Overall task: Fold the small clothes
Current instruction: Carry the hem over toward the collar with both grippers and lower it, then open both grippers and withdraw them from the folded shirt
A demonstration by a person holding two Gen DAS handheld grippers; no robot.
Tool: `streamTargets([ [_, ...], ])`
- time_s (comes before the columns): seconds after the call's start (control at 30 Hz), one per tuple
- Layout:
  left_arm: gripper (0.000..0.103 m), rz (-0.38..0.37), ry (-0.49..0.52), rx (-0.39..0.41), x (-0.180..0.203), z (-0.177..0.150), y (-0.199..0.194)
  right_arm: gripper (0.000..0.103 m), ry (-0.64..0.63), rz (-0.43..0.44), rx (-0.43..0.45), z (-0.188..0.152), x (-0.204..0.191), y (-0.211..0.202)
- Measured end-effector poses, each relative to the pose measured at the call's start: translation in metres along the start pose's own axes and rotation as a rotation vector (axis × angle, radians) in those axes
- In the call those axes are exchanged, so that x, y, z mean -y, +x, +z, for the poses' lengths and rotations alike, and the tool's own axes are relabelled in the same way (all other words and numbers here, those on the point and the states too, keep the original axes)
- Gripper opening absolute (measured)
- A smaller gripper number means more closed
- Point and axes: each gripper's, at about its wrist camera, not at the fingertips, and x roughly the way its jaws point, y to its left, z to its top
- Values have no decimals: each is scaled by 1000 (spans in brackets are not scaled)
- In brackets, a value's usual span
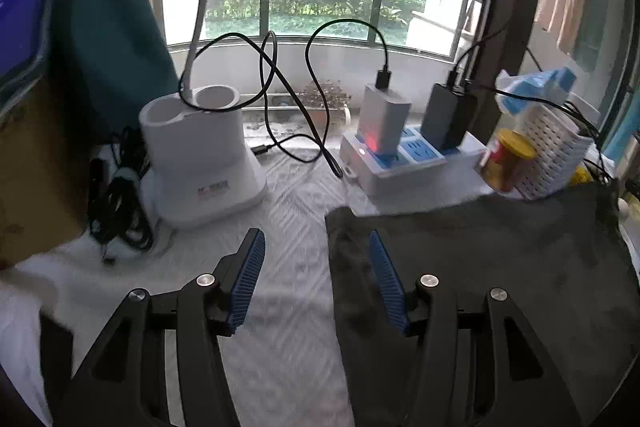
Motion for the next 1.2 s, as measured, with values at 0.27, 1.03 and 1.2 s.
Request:
streamTargets([
  [0.27,58,-36,16,-36,3,-42,-46,87,-22,4,-6,-18,0,-41],
  [1.03,58,-129,31,-110,25,-140,-114,74,41,4,-155,-116,36,-138],
  [1.2,58,-137,34,-105,22,-153,-130,57,58,19,-179,-134,38,-144],
])
